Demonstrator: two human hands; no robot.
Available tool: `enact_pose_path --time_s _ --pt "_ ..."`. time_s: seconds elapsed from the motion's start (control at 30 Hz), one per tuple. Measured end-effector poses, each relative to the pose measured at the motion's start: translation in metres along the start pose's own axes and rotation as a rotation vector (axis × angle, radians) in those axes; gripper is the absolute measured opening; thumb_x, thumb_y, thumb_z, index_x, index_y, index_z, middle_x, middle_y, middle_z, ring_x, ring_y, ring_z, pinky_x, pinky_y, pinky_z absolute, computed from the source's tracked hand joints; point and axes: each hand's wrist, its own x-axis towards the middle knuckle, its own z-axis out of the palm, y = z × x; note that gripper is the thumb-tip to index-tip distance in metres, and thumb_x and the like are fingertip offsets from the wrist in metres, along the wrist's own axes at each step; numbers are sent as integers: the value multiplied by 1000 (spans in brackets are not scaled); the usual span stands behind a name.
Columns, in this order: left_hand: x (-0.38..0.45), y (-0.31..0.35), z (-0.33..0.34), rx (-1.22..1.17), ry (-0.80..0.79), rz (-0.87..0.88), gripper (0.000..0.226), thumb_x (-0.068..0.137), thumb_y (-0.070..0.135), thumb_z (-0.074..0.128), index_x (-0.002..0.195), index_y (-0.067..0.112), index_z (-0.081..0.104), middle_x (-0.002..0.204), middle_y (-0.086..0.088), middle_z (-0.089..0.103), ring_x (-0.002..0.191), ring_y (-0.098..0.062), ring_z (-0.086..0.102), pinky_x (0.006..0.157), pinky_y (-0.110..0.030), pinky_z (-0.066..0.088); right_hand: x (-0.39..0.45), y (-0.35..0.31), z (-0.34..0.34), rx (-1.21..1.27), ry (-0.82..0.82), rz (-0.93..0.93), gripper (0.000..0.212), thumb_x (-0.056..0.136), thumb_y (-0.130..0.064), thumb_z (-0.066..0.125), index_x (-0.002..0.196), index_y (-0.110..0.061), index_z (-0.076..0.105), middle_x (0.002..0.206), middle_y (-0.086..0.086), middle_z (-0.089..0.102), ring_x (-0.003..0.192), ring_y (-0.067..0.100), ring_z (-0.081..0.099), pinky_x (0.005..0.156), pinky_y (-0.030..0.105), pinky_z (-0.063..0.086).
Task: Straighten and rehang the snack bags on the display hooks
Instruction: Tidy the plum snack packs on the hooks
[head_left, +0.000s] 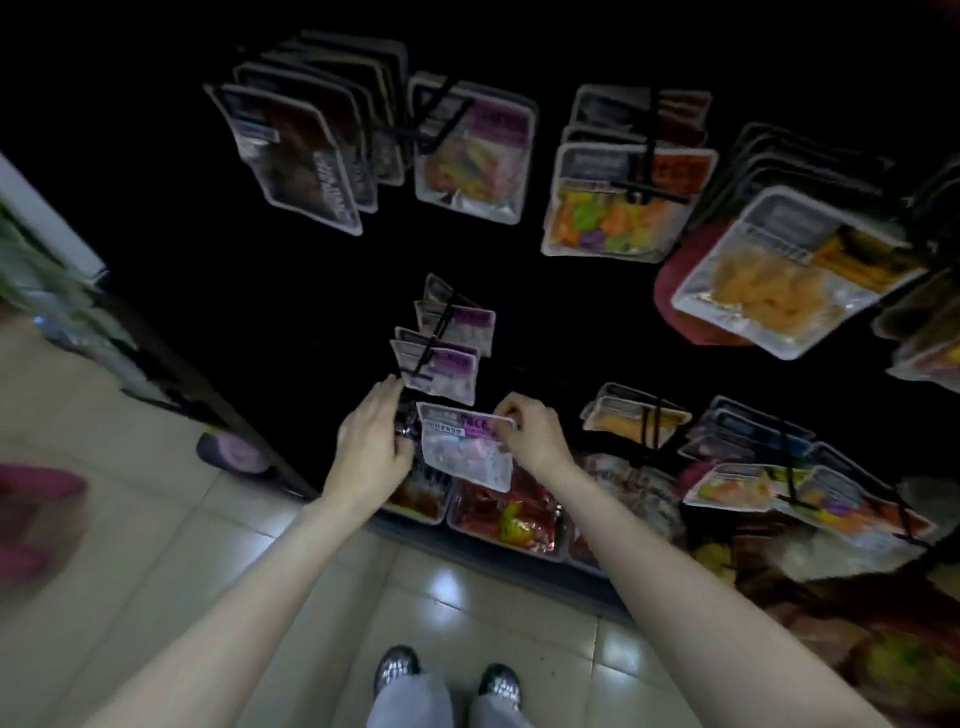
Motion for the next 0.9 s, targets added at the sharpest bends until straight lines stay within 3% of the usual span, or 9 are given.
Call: enact_pose_path --time_s 0.27,0.4,0.53,0.77,0.9 --pt "44 -21 7 8 -132 19 62 90 5 47 146 8 19 154 -9 20 143 -19 14 116 -29 11 28 -26 60 26 147 89 11 92 -3 47 94 -3 58 86 21 64 81 34 61 65 35 45" --pt "53 -30 5 9 -143 28 58 90 4 46 145 12 27 151 -5 29 142 -18 16 113 -28 13 44 -34 64 68 244 130 15 91 0 45 97 -1 59 83 16 64 71 22 55 59 25 35" --pt "54 -36 6 16 -128 65 55 90 3 46 142 13 33 148 -4 34 142 -17 18 112 -30 16 54 -40 61 85 273 149 14 92 1 45 94 -1 59 81 13 63 69 19 54 60 28 41" --pt "58 -37 4 45 -147 84 53 89 2 45 141 11 37 146 -3 39 142 -18 20 113 -35 20 65 -51 51 42 227 235 13 92 -6 49 93 -4 61 94 17 66 85 29 62 65 28 42" --pt "59 -37 4 41 -145 81 51 88 2 46 139 10 40 143 -6 43 141 -19 23 112 -36 22 70 -60 43 -9 187 292 16 90 -6 49 96 -2 64 96 17 65 87 31 63 72 35 53"
